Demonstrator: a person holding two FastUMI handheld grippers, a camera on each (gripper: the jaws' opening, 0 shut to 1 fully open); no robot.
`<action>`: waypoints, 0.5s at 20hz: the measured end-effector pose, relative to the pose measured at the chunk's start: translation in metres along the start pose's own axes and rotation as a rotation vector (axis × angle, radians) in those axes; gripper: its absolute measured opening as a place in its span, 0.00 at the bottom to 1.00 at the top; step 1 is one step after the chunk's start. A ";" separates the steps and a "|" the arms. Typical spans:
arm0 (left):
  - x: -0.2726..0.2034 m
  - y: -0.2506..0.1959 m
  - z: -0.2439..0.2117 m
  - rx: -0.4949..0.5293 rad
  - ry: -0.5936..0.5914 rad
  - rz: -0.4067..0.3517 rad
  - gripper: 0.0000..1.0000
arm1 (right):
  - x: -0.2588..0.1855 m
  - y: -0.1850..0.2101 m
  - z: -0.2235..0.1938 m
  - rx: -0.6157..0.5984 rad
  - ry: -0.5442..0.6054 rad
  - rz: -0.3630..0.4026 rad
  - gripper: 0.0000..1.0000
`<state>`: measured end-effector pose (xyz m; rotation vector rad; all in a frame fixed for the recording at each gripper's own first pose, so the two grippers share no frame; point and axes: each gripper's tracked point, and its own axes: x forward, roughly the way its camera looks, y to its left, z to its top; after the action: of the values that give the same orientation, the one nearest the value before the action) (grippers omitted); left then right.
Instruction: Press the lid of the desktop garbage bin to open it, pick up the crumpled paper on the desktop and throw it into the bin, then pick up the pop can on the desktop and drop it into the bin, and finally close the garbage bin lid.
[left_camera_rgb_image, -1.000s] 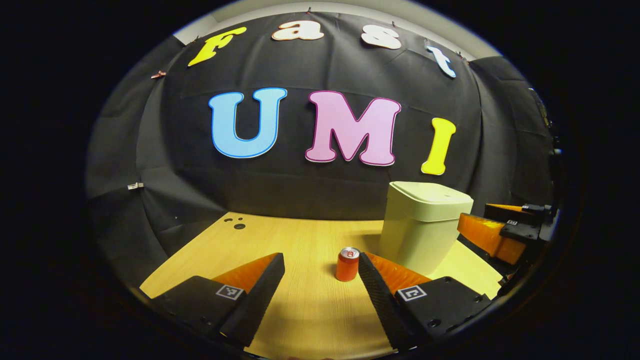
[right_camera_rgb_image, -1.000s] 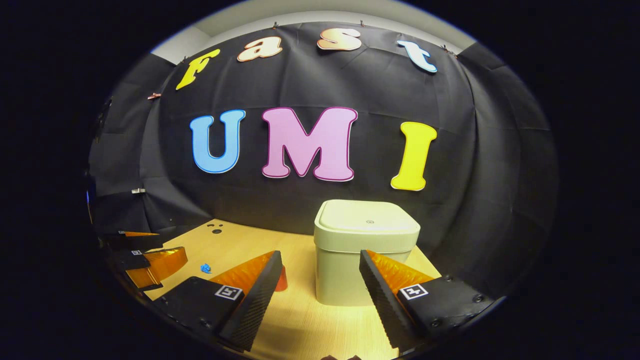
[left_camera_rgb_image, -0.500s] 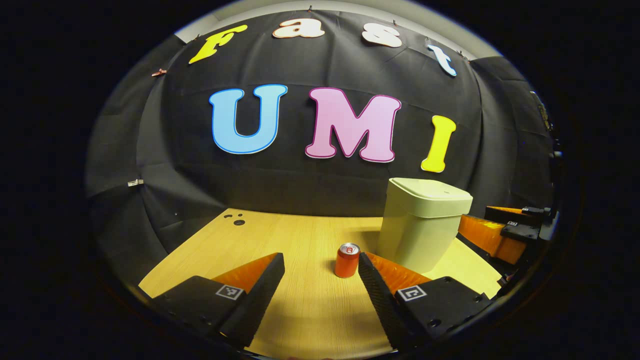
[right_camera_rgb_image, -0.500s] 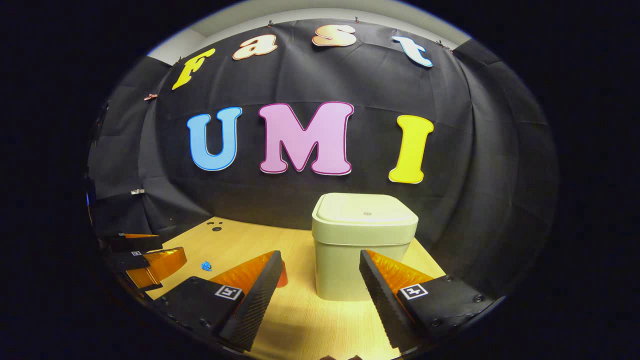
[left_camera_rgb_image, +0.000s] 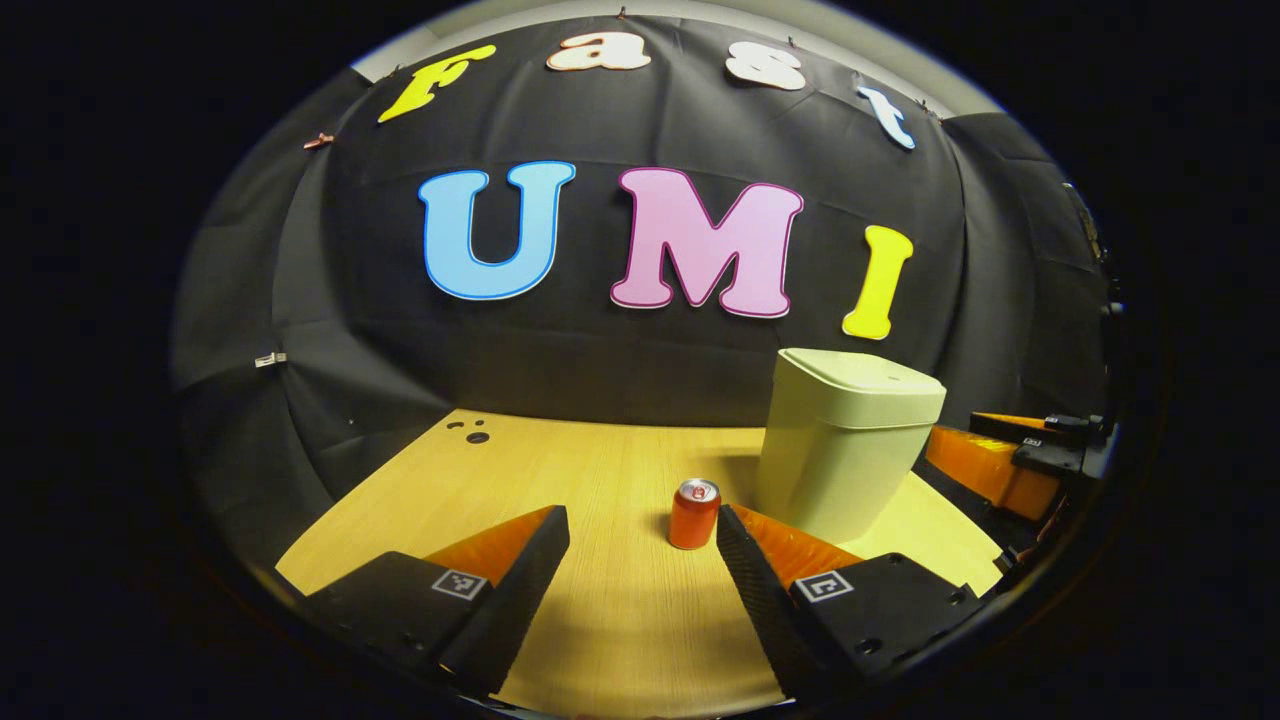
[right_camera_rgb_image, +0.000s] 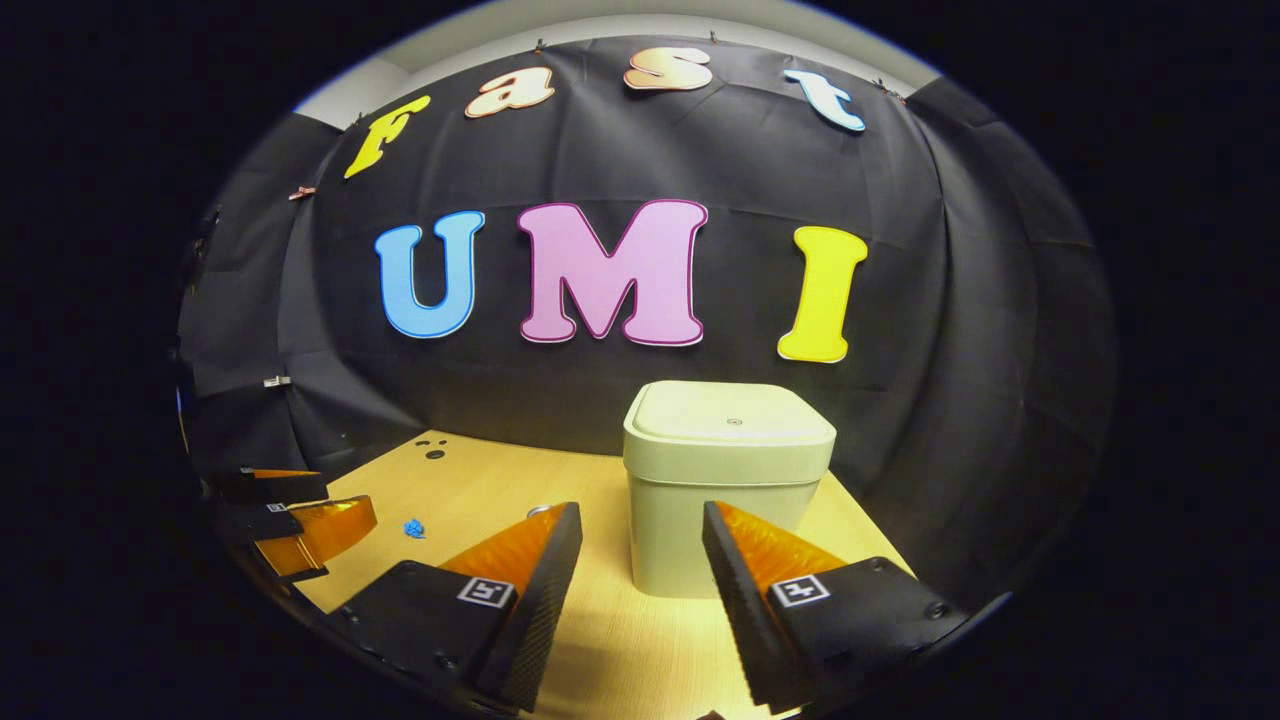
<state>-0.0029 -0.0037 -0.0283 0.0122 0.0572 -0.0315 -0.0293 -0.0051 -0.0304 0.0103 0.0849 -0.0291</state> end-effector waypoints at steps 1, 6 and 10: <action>0.000 -0.001 0.000 0.002 0.001 -0.001 0.96 | 0.000 0.001 0.003 -0.011 -0.009 0.004 0.72; 0.002 0.000 -0.003 0.013 0.007 0.005 0.96 | 0.008 0.010 0.006 -0.051 -0.022 0.031 0.42; 0.003 0.002 -0.004 0.011 0.011 0.019 0.96 | 0.011 0.010 0.010 -0.050 -0.035 0.043 0.12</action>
<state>0.0000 -0.0013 -0.0329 0.0239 0.0678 -0.0127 -0.0175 0.0047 -0.0217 -0.0388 0.0504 0.0157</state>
